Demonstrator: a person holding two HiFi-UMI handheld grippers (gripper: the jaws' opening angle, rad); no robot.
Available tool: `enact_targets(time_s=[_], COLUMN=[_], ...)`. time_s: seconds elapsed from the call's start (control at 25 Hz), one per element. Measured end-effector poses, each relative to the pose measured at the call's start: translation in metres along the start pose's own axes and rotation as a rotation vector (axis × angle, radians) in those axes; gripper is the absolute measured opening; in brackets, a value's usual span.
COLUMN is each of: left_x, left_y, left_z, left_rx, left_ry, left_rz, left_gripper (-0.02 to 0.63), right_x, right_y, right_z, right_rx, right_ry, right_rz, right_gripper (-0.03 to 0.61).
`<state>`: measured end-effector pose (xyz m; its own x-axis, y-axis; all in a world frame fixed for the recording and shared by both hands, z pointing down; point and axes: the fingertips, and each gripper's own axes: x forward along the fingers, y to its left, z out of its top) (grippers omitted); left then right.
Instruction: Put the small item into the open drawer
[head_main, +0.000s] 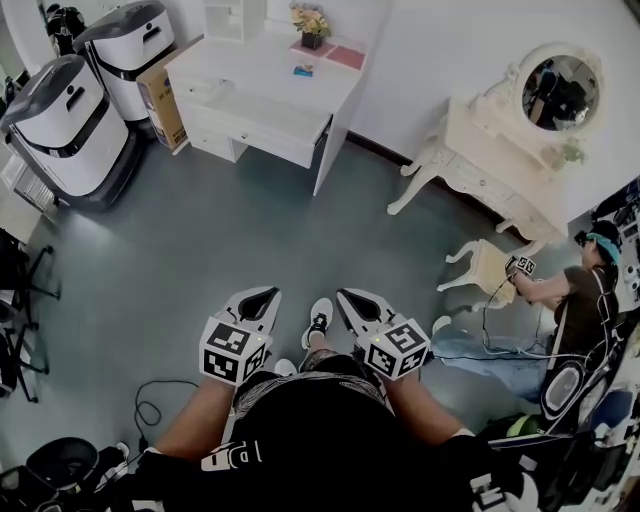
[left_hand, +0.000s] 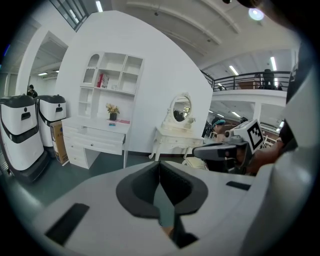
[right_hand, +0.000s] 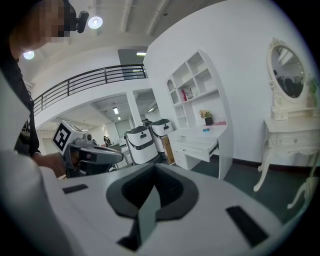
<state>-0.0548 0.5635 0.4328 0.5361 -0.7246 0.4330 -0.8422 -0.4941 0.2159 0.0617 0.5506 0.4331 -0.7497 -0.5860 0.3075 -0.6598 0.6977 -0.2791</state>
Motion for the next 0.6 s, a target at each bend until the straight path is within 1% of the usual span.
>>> enact_targets(time_s=[0.24,0.36,0.6], left_x=[0.021,0.035,0.071], left_y=[0.014,0.029,0.057], left_z=[0.01,0.021,0.048], left_rx=[0.004,0.012,0.001], left_ry=[0.025,0.03,0.036], left_rz=[0.001,0.012,0.025], left_gripper=[0.015,0.015,0.015], right_x=[0.024,0.042,0.076], right_y=[-0.024,-0.04,-0.079], right_z=[0.01,0.023,0.05], right_rx=[0.015,0.016,0.012], right_ry=[-0.007,-0.026,-0.039], right_rz=[0.001,0.002,0.006], right_gripper=[0.009,0.009,0.009])
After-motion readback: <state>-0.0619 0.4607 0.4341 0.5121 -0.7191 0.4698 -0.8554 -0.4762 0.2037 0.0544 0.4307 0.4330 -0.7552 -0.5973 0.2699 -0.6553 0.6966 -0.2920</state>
